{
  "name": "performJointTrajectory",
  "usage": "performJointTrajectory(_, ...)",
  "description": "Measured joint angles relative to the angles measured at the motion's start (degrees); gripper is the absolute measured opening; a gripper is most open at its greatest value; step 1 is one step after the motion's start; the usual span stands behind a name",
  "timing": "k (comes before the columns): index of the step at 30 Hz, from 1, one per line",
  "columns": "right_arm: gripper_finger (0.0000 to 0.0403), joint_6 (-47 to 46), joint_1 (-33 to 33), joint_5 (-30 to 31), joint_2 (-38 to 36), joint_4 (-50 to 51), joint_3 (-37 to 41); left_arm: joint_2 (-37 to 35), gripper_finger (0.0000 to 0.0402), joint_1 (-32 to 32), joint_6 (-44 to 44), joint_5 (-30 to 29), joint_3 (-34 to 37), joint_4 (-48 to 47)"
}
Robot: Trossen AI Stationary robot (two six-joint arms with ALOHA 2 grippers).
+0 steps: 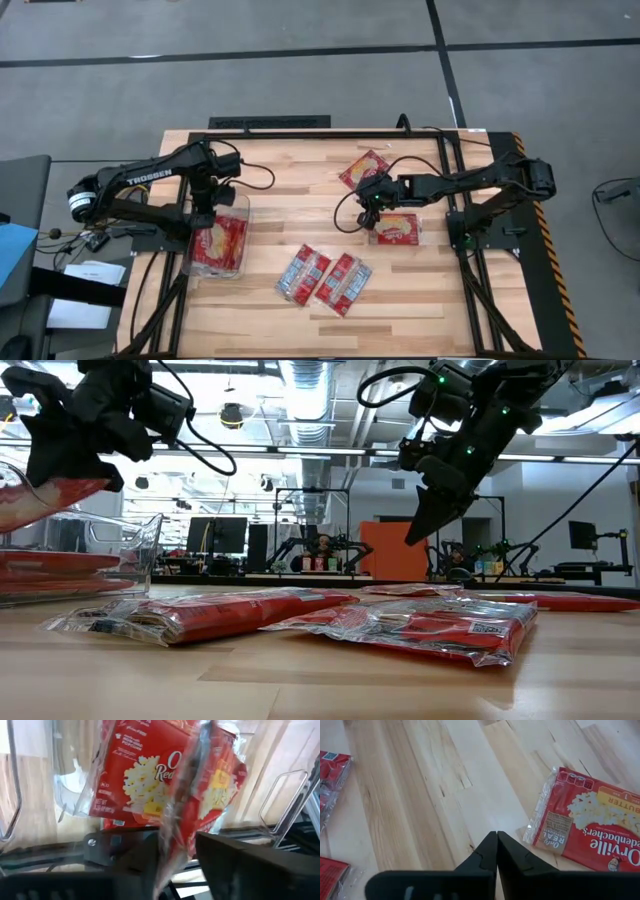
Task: Sort popcorn bags into baskets
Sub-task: Put the red popcorn bag into the transparent bin
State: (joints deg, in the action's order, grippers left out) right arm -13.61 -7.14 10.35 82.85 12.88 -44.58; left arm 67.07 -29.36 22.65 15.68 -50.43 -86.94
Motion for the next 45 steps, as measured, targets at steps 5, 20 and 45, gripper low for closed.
performJointTrajectory(5,0.004,0.0,-0.02,0.0,-0.02,-0.01,0.0,0.0,0.0201,0.02,-1.21,-2.44,-0.02,-0.66)
performJointTrajectory(20,0.0017,-2.38,-7.27,1.3,0.18,-0.26,-0.04,0.02,0.0292,0.02,-27.86,-1.89,-20.56,13.78)
performJointTrajectory(45,0.0022,-0.96,-4.54,2.25,19.86,-14.22,-0.38,26.04,0.0293,2.93,-33.95,5.09,-21.53,59.37)
